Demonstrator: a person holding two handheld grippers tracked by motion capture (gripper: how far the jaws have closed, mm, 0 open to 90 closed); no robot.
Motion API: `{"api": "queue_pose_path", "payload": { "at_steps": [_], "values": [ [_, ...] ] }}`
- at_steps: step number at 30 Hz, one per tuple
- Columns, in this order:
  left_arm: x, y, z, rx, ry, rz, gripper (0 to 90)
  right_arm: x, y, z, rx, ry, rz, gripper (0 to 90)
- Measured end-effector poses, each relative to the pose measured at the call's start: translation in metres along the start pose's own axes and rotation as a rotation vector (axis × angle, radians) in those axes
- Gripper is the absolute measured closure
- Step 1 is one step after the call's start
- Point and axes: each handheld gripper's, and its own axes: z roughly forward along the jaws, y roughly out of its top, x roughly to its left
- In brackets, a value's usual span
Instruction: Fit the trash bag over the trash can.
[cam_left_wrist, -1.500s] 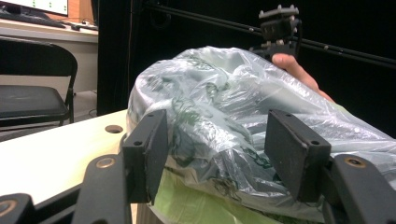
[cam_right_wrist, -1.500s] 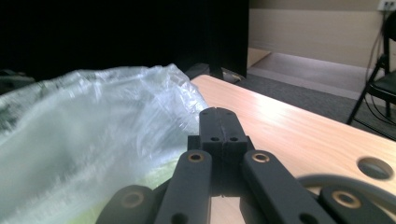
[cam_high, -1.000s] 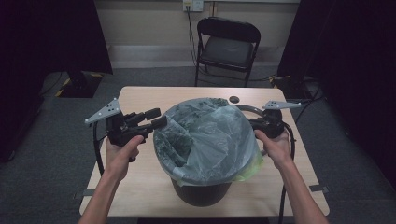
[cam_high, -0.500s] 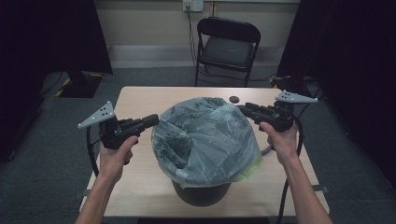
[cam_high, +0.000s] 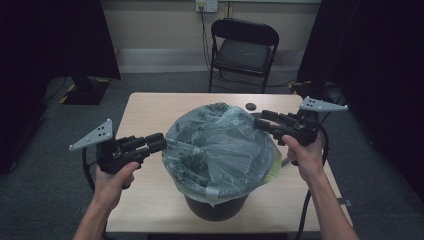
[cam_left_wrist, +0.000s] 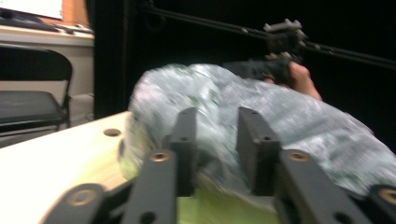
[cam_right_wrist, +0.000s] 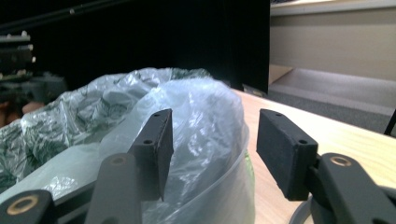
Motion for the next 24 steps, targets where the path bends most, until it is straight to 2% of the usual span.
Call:
{"api": "queue_pose_path", "payload": {
  "at_steps": [2, 4, 7, 8, 10, 16, 18, 21, 24],
  "values": [
    [0.004, 0.002, 0.006, -0.014, 0.016, -0.014, 60.9, 0.002, -0.001, 0.001, 0.015, -0.006, -0.022, 63.2],
    [0.007, 0.004, 0.015, 0.005, 0.061, -0.005, 56.9, 0.001, -0.001, -0.001, 0.014, -0.027, -0.021, 77.3],
    [0.011, 0.002, 0.023, 0.007, 0.063, -0.024, 57.2, -0.004, -0.002, -0.006, -0.009, -0.029, -0.014, 90.0],
    [0.01, 0.001, 0.025, 0.01, 0.079, -0.021, 58.1, -0.004, -0.002, -0.008, -0.012, -0.042, -0.016, 90.0],
    [0.01, 0.0, 0.027, 0.004, 0.068, -0.029, 60.0, -0.008, -0.004, -0.013, -0.016, -0.054, -0.015, 90.0],
    [0.008, -0.001, 0.026, 0.005, 0.081, -0.025, 61.1, -0.017, -0.024, -0.021, -0.007, -0.078, -0.018, 90.0],
    [0.008, -0.001, 0.026, 0.007, 0.082, -0.019, 61.1, -0.018, -0.035, -0.017, 0.014, -0.077, -0.034, 90.0],
    [0.008, -0.002, 0.026, 0.004, 0.077, -0.019, 61.0, -0.021, -0.054, -0.007, 0.063, -0.067, -0.022, 90.0],
    [0.009, -0.002, 0.026, 0.016, 0.078, -0.017, 60.5, -0.021, -0.065, 0.0, 0.095, -0.063, -0.028, 90.0]
  ]
}}
